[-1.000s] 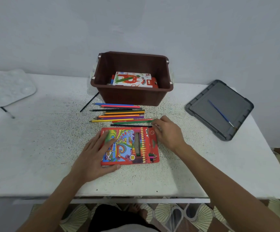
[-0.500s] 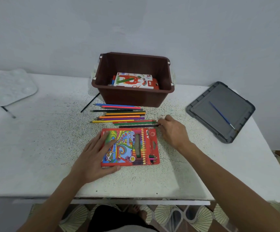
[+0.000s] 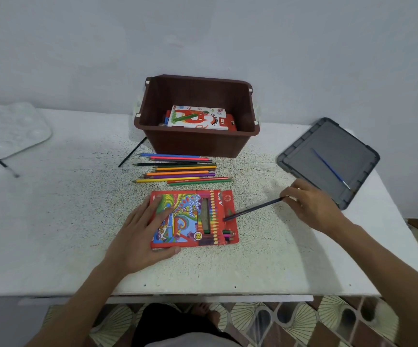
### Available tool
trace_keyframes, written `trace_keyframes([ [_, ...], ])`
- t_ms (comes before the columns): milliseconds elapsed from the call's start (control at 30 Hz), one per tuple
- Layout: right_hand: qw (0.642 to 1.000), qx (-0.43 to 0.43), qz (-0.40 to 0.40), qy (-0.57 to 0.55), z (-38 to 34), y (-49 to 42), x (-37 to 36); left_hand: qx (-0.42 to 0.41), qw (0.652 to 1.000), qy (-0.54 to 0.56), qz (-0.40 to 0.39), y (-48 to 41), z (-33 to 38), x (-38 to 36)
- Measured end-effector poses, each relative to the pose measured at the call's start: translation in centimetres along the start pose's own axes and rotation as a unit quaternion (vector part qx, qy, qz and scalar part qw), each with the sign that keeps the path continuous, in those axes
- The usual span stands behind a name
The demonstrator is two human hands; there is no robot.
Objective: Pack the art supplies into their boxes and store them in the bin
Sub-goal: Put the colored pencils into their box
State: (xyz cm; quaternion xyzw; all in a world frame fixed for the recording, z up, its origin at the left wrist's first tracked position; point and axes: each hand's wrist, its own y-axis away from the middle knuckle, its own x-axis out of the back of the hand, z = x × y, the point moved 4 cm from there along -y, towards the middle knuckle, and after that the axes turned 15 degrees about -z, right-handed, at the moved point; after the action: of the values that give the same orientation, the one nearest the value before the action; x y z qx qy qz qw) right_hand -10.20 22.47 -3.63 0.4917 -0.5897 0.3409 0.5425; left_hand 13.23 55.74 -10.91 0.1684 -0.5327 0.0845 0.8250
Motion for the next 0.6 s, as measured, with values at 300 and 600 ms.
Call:
trace_keyframes([
  [300, 0.998, 0.04, 0.005, 0.039, -1.0, 1.1, 0.4, 0.0, 1.0, 0.004, -0.003, 0.0, 0.2, 0.1],
  [600, 0.998, 0.033, 0.015, 0.05, -1.1, 1.4, 0.7, 0.0, 1.0, -0.002, -0.006, -0.1, 0.1, 0.2],
])
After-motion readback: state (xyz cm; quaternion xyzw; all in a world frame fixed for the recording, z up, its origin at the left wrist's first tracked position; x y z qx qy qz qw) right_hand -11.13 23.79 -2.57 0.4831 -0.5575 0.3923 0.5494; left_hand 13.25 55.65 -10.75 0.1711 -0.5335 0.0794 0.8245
